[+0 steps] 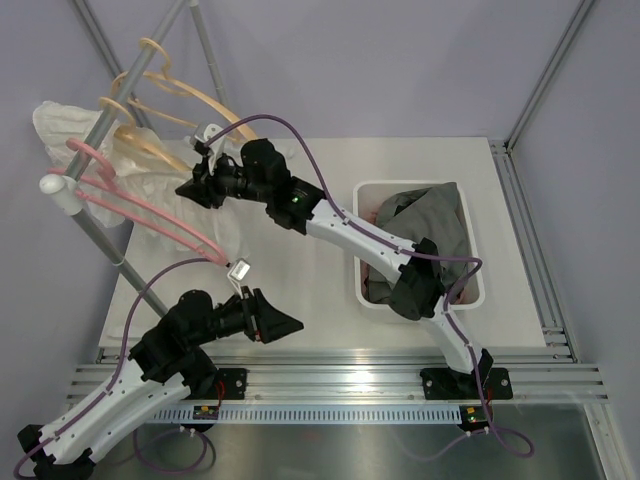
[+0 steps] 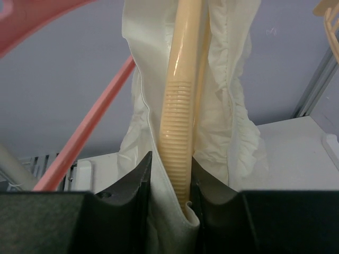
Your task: Remove the skirt from the hanger
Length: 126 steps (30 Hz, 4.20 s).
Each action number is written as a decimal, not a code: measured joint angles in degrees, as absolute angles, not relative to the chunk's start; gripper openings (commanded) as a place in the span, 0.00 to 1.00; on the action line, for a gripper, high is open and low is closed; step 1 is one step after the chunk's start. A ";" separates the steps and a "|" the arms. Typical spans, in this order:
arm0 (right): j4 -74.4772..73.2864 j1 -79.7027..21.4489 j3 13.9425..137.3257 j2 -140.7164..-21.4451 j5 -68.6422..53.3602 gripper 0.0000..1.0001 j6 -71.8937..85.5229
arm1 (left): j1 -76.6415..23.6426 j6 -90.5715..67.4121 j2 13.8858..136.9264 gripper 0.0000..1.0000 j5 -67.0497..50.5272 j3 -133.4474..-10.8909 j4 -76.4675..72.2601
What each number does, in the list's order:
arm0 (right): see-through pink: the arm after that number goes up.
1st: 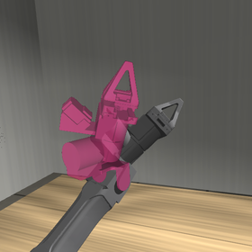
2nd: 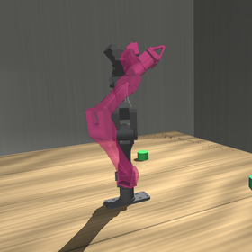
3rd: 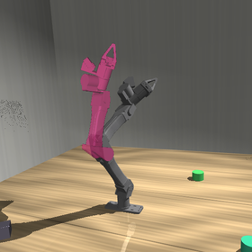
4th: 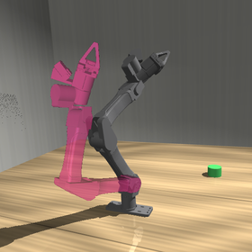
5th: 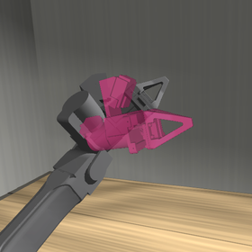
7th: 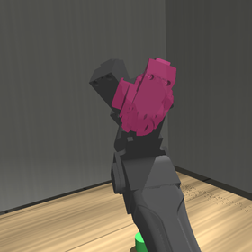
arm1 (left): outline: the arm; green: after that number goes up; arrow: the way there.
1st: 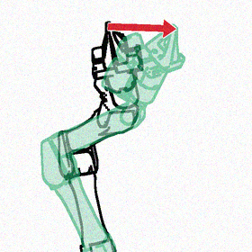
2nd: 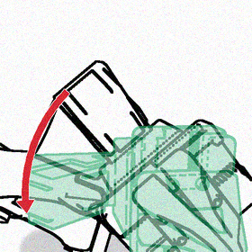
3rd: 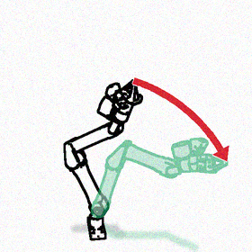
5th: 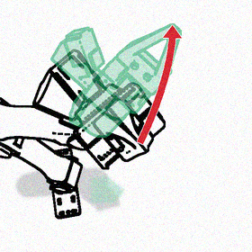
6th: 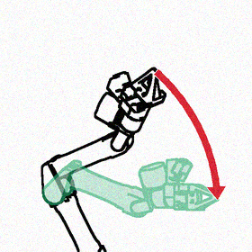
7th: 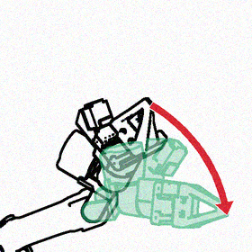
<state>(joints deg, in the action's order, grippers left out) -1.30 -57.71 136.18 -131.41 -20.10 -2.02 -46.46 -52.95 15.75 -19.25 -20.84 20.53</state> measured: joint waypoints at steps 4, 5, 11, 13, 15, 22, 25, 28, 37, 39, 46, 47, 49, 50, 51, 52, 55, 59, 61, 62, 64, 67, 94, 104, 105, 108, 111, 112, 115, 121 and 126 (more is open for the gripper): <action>-0.86 -57.56 133.45 -128.38 -20.10 0.00 1.89 | -46.46 -54.57 15.81 0.99 -20.91 -20.86 16.34; -0.64 -57.45 132.97 -127.63 -20.10 0.00 3.01 | -46.46 -54.74 15.86 0.99 -21.19 -20.86 15.79; 0.12 -56.45 132.16 -124.03 -20.08 0.00 7.64 | -46.46 -55.05 15.86 0.99 -21.74 -22.74 15.55; 0.05 -56.23 130.45 -122.83 -20.08 0.00 8.45 | -46.46 -54.89 15.86 0.99 -21.78 -23.94 15.86; 0.27 -56.12 128.07 -121.49 -20.03 0.00 8.84 | -46.46 -54.46 15.86 0.99 -22.06 -25.36 16.14; 3.16 -55.94 109.73 -110.74 -19.16 0.00 8.91 | -46.46 -51.68 18.52 0.99 -23.51 -33.43 15.97; 3.33 -55.57 104.14 -106.76 -19.03 0.00 8.88 | -46.46 -50.74 21.10 0.99 -24.67 -35.83 14.74; 3.42 -54.94 100.66 -103.77 -18.83 0.00 8.78 | -46.46 -50.04 24.34 0.99 -25.76 -37.89 13.47; -7.03 -54.35 88.71 -89.95 -12.60 0.00 8.64 | -46.46 -45.78 33.58 0.99 -26.63 -49.17 12.40; -11.64 -54.30 85.95 -85.89 -10.39 0.00 8.84 | -46.48 -45.06 35.92 0.99 -27.22 -51.18 11.09; -25.08 -54.04 74.83 -69.52 -6.11 0.00 11.49 | -47.79 -40.77 45.76 0.95 -26.26 -59.57 12.01; -26.63 -54.00 73.32 -67.16 -6.20 0.00 12.12 | -47.92 -39.79 47.07 0.95 -25.47 -61.30 13.26; -29.50 -53.93 70.85 -62.83 -7.11 0.00 13.61 | -48.01 -37.69 49.12 0.93 -23.40 -64.71 15.64; -30.59 -53.93 69.78 -60.97 -7.75 0.00 14.37 | -48.01 -36.62 49.84 0.92 -22.15 -66.28 16.84; -31.70 -53.93 68.86 -59.29 -8.58 0.00 15.14 | -48.03 -35.57 50.37 0.92 -20.88 -67.61 17.93; -32.51 -53.93 68.01 -57.71 -9.37 0.00 15.92 | -48.03 -34.54 50.89 0.91 -19.62 -68.93 18.87; -34.61 -53.93 66.24 -54.13 -11.73 0.00 18.02 | -48.05 -32.58 52.23 0.88 -16.73 -72.05 21.02; -36.51 -53.93 65.54 -52.10 -13.69 0.00 19.84 | -48.07 -31.24 53.89 0.87 -14.13 -73.54 21.50; -36.69 -53.93 65.23 -51.77 -14.61 0.00 20.45 | -48.07 -30.76 54.46 0.87 -13.04 -73.60 22.22; -36.73 -53.93 65.08 -51.66 -14.98 0.00 20.78 | -48.07 -30.35 54.70 0.87 -12.40 -73.73 22.96; -36.75 -53.93 64.86 -51.55 -16.12 0.00 21.47 | -48.07 -29.47 55.20 0.87 -11.29 -74.15 24.12; -36.73 -53.93 64.77 -51.44 -17.67 0.00 22.63 | -48.14 -28.18 55.83 0.86 -9.89 -74.96 24.97; -34.94 -53.93 64.97 -51.31 -20.95 0.00 26.94 | -48.69 -25.50 62.02 0.45 -1.21 -76.93 25.58; -35.07 -53.91 65.01 -51.81 -20.64 0.00 27.73 | -49.84 -25.91 62.74 0.00 0.16 -76.95 25.06; -35.05 -53.91 65.01 -51.81 -20.64 0.00 27.92 | -49.98 -25.65 62.74 0.00 0.21 -76.95 25.17; -35.07 -53.93 65.01 -51.81 -20.47 0.42 28.29 | -50.04 -25.47 62.76 0.00 0.45 -76.95 25.19; -34.74 -53.91 65.12 -51.64 -19.75 0.97 28.60 | -50.02 -25.26 62.76 0.00 1.72 -76.95 26.44; -34.76 -53.91 65.28 -51.44 -19.14 0.99 28.60 | -49.93 -25.28 62.76 0.00 2.31 -76.95 27.11; -35.22 -53.91 65.34 -50.41 -17.85 0.99 27.75 | -49.84 -25.26 62.78 0.00 3.86 -77.19 28.49; -37.28 -53.89 63.92 -45.15 -13.93 0.99 25.87 | -49.82 -24.82 63.61 0.00 5.17 -81.87 31.22; -40.64 -53.89 61.87 -38.61 -10.90 0.99 24.82 | -49.82 -24.38 63.68 0.00 5.23 -84.79 31.20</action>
